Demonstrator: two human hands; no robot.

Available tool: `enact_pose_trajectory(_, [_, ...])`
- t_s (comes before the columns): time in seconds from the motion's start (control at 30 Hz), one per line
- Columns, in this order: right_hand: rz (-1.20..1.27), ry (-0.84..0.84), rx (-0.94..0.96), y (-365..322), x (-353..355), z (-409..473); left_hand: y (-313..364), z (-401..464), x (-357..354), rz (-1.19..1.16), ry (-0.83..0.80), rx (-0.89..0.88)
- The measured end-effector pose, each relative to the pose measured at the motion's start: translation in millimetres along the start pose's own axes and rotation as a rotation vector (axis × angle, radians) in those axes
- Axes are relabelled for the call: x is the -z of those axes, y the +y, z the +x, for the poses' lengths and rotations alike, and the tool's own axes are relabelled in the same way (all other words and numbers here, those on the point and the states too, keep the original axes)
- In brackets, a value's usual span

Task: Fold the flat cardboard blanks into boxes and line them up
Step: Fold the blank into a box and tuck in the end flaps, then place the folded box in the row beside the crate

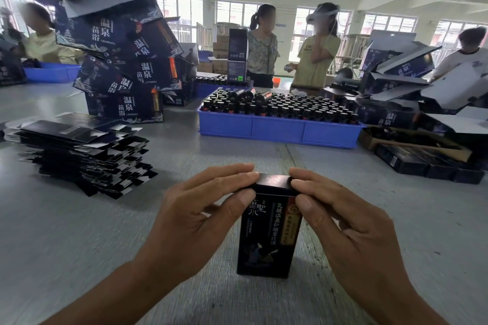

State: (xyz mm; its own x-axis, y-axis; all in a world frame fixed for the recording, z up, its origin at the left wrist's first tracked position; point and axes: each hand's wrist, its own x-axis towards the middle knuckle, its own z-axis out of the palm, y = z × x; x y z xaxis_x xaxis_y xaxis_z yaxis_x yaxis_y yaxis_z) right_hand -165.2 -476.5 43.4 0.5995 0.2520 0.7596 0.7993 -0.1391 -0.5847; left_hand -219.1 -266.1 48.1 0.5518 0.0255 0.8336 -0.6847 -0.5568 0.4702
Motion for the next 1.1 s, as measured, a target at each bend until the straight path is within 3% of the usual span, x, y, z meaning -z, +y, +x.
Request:
enact_pose_trajectory(0.5, [-0.178,-0.008,0.122,0.0,-1.1,2.3,0.2,2.8,0.9,0.087,-0.033,-0.063])
enact_pose_trajectory(0.7, [-0.141,-0.003,0.065,1.7,-3.3,1.6,-8.4,-1.2,2.1,0.098,-0.096,-0.035])
enact_pose_trajectory(0.87, [-0.186,-0.085,-0.033,5.1,-4.2,0.3,-19.3,-10.6,2.7,0.018,-0.295,0.205])
enact_pose_trajectory(1.0, [-0.194,-0.321,-0.296,7.9,-10.1,-4.9,-24.9,-9.3,-2.3,-0.127,-0.120,0.408])
enact_pose_trajectory(1.1, [-0.415,-0.484,-0.240,7.7,-15.2,-10.1,-32.0,-7.8,-2.9,-0.257,0.043,0.569])
